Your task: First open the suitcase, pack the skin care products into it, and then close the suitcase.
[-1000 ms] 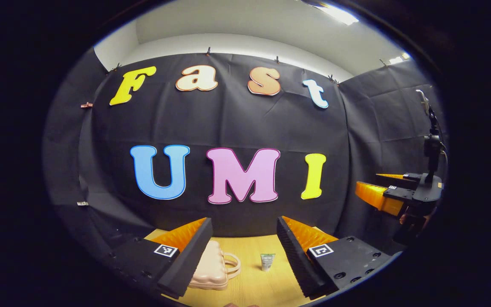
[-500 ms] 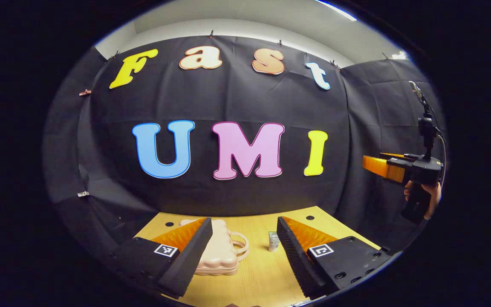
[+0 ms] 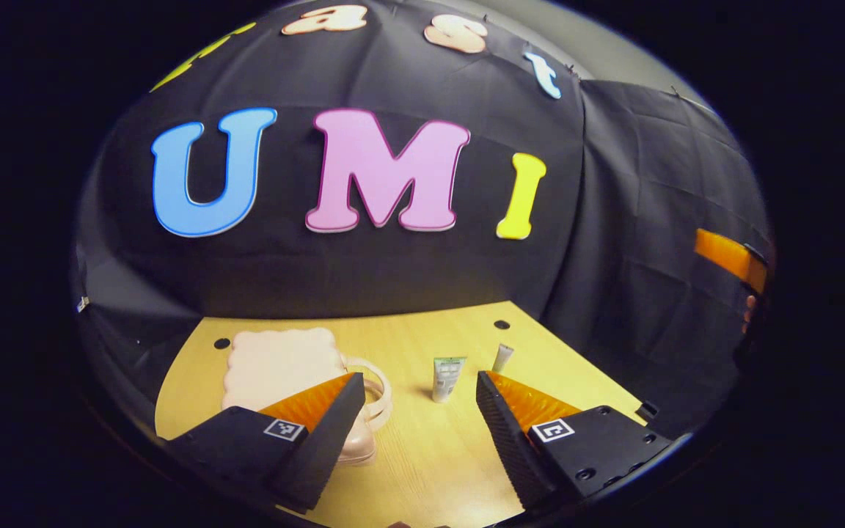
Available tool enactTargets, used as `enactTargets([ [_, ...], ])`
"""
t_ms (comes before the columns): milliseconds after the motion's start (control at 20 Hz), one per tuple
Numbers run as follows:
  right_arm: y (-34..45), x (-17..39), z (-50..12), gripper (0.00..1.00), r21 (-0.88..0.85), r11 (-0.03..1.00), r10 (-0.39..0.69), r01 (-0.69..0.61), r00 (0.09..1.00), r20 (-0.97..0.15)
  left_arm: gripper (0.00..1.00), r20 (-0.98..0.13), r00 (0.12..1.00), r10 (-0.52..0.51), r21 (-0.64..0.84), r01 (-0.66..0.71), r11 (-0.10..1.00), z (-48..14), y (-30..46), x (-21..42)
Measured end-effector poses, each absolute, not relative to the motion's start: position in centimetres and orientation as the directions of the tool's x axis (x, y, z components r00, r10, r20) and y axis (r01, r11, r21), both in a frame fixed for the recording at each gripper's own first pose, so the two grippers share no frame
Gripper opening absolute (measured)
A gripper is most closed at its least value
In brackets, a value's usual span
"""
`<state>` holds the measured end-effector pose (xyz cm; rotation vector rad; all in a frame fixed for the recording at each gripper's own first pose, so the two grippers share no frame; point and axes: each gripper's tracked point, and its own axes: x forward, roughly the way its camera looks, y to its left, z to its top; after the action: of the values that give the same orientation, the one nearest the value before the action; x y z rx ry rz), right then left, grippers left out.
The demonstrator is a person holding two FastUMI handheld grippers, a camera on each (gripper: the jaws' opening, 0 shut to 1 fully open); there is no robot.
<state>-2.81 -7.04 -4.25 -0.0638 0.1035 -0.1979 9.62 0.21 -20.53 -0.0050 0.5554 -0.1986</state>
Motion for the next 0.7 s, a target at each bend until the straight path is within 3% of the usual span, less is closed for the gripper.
enactTargets([
  [300, -11.1, -1.0, -9.4, 0.96, -0.078, 0.981, -0.188, 0.178, 0.970, -0.154, 0.96, -0.763, 0.641, -0.083, -0.006, 0.122, 0.992, -30.6, -0.6, 14.7],
  [700, -13.9, 1.6, -14.7, 0.96, -0.059, 0.991, -0.128, 0.116, 0.961, -0.246, 0.97, -0.864, 0.493, 0.105, 0.143, 0.040, 0.989, -39.2, 2.4, 22.0],
])
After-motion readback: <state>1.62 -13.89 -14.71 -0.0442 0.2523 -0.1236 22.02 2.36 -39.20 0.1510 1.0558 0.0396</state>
